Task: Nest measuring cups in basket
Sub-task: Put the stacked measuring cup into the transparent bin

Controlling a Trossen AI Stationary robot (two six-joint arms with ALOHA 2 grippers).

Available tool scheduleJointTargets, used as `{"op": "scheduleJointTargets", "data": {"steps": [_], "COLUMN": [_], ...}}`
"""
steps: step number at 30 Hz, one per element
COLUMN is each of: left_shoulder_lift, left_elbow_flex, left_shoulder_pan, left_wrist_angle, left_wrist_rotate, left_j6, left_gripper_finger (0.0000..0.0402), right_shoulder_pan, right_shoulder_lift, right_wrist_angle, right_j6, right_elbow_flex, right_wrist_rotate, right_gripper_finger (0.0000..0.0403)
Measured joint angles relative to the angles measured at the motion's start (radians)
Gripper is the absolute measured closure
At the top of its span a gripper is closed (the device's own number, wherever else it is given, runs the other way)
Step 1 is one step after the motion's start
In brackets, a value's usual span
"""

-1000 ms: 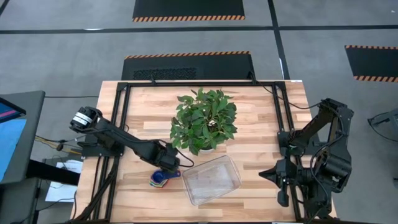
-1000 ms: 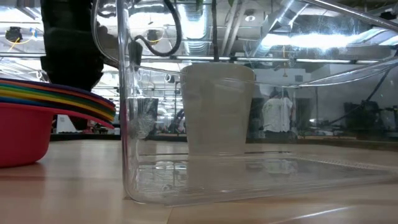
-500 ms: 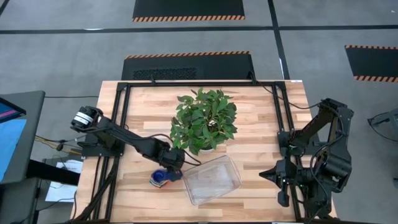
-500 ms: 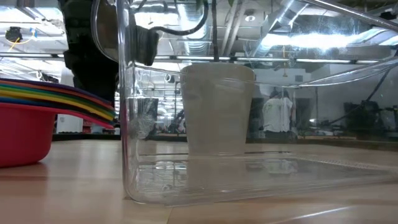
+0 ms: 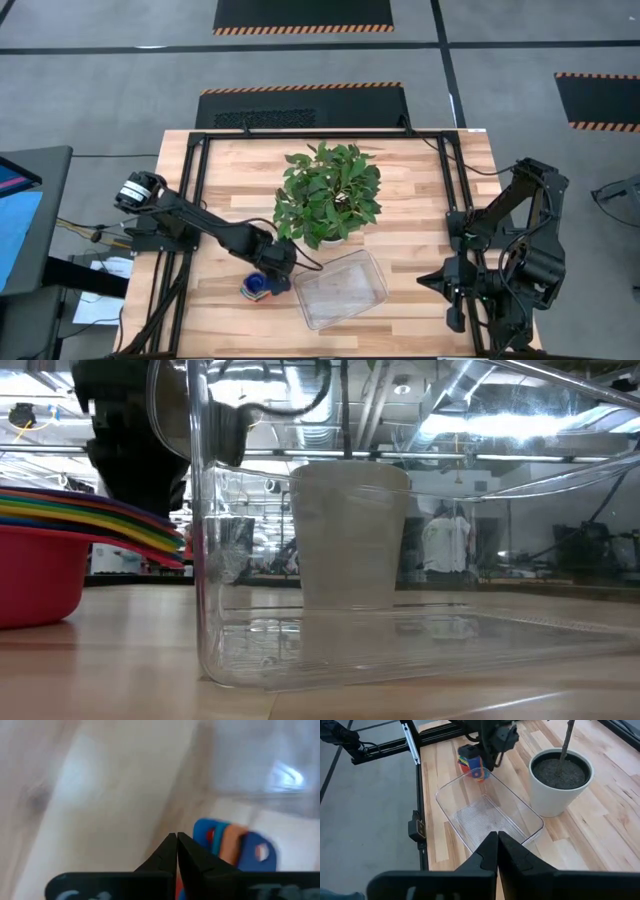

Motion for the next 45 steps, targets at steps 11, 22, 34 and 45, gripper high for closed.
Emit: {"op": "scheduleJointTargets", "data": {"steps": [11, 22, 34, 45], "left_shoulder_lift": [-0.015, -0.09, 0.079, 0.38], "left_elbow_flex": [0.004, 0.197, 0.313, 0.669], "left_shoulder_pan": [0.006, -0.137, -0.374, -0.428], "left_wrist_angle": [0.035, -0.23, -0.206, -0.504], "left_wrist_rotate": [0.026, -0.053, -0.267, -0.218], "left_j6": [0.038, -0.041, -0.31, -0.189], "left_gripper_finger": [0.0401, 0.0402, 0.0402, 0.0402], "right_shoulder_pan": [0.0, 0.0, -0.001, -0.001], "right_shoulder_lift": [0.0, 0.0, 0.0, 0.0], "right_wrist_angle": [-0.016, -0.018, -0.067, -0.071], "right_j6": [0.0, 0.0, 0.0, 0.0], "right_elbow_flex": [0.0, 0.0, 0.0, 0.0], "right_wrist_rotate": [0.0, 0.0, -0.001, 0.0], "right_gripper_finger": [0.0376, 0.0376, 0.0376, 0.0376]}}
